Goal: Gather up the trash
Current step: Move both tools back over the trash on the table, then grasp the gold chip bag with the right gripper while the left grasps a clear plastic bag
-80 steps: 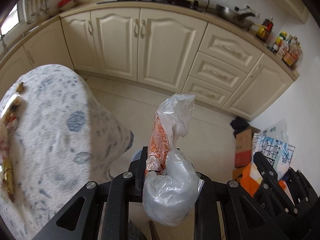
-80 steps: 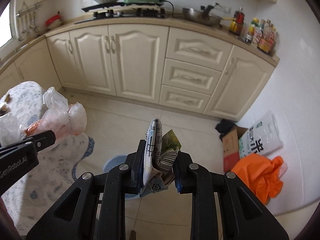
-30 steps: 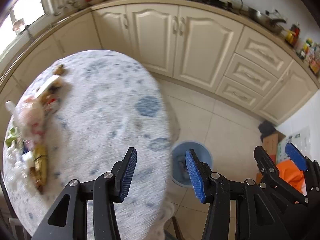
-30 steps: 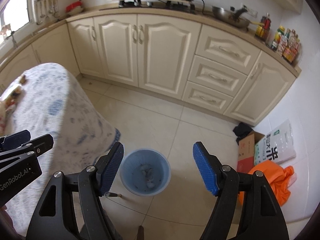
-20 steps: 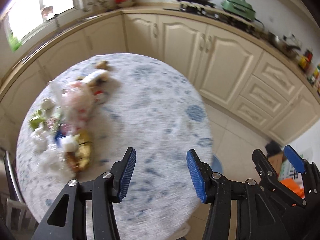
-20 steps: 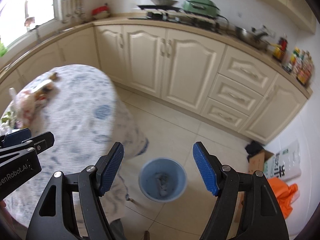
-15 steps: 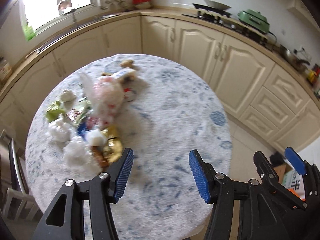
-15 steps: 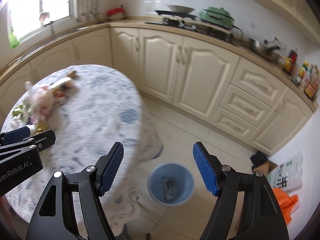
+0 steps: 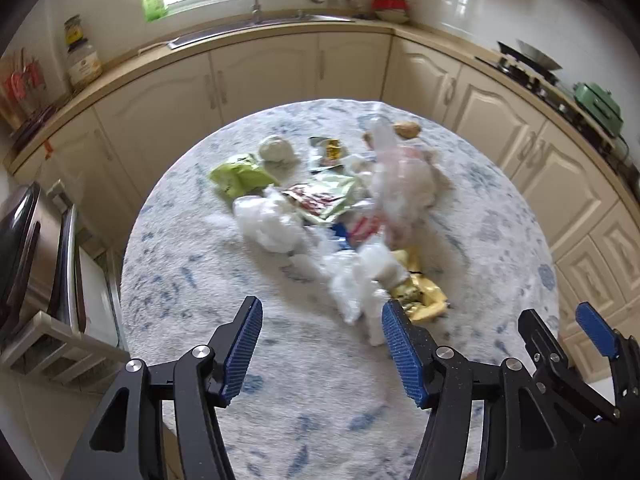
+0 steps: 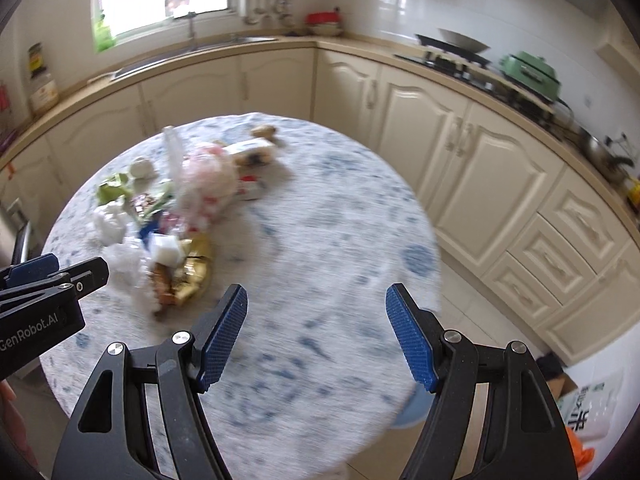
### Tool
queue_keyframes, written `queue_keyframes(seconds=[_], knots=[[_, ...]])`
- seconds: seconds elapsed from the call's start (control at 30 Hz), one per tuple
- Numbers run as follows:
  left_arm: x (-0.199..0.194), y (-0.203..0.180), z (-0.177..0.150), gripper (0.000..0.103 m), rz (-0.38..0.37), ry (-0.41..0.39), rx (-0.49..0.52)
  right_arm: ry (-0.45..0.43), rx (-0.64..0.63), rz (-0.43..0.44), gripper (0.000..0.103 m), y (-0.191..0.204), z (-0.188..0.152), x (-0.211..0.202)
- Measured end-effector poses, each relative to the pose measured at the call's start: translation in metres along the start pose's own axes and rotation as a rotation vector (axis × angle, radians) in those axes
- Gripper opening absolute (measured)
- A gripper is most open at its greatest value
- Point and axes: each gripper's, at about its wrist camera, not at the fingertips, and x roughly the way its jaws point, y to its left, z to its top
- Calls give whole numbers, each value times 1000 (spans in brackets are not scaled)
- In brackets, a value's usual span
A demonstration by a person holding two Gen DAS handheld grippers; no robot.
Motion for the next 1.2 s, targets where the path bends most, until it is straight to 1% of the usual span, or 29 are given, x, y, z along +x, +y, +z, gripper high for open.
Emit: queue_keyframes(seconds=[0.2,0.33,0.37,0.4,0.43,0.63,0.77,0.87,0.9,0.93,0.97,1.0,1.03,1.2], knots=[[19,30,12,59,19,36,-65,43,-53,45,74,31,12,26],[40,43,21,59,30,62,-96,77,-81,59,74,45,17,45],[46,46,22,59,44,65,-106,88,-86,64,74,48,17,50],[50,49,24,59,40,73,-114,97,-89,66,74,49,18,54],[54,49,25,59,60,66,-133,103,-90,66,74,51,18,58],[77,58,30,59,42,103,-154,139,-98,70,74,57,21,78],[85,60,31,59,21,121,-170,163,-100,124,74,63,19,84],[88,64,32,60,-5,130,-190,189,-134,143,69,73,12,91],[87,66,32,62,-12,127,-198,202,-139,146,62,76,9,94],[87,67,33,66,-16,123,-205,199,-133,162,57,77,8,95],[86,67,32,67,-17,119,-211,196,-125,175,52,76,7,95],[86,68,33,69,-21,114,-216,195,-124,195,42,76,7,93],[86,67,33,69,-27,114,-220,190,-128,195,36,76,7,92],[87,53,31,70,-75,131,-222,187,-99,188,35,64,5,91]])
